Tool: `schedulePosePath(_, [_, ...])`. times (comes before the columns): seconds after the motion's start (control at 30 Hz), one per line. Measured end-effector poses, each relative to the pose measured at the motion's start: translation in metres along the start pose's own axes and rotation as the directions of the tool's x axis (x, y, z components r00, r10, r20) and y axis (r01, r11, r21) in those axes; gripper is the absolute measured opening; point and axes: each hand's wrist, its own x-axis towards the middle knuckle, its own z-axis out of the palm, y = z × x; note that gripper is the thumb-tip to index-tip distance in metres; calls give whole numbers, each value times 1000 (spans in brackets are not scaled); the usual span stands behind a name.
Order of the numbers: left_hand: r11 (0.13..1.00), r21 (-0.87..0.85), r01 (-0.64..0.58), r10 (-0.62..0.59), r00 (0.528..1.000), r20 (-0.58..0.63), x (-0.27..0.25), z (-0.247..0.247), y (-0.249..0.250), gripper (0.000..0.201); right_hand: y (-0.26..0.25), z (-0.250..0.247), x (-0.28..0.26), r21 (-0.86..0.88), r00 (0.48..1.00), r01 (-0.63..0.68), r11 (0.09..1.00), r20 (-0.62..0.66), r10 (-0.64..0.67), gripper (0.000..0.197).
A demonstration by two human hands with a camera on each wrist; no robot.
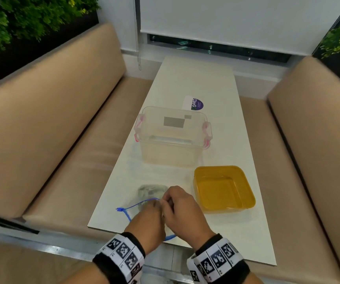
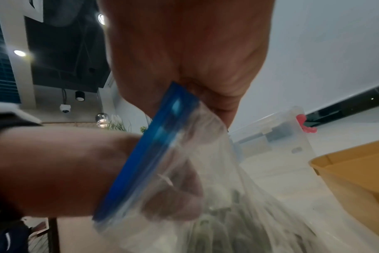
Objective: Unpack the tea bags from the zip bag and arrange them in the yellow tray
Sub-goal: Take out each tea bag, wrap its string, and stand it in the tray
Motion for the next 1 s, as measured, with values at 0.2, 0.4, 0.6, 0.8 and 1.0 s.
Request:
schedulePosePath(0.2, [954,215,208,-217,976,16,19,8,-18,9,7,11,-12,87,996,14,996,82,-21,15])
schedulePosePath(0.4, [950,202,240,-229,970,-78,40,26,-30,43,57,14,-12,90,933,-358,930,-11,360,9])
schedulePosePath(0.6, [906,-273,322,-365,922,-126,28,63,-45,115,76,30,-15,179,787,-605,776,288,546,50])
schedulePosePath(0.8, [891,-376,254,-313,944,-104,29,64,-38,123,72,40,-5,433,776,-628,647,289,560,63])
schedulePosePath(1.0, [890,-332,313,-359,929,-86,42,70,-43,97,77,41,2,557,740,-645,523,283,611,62])
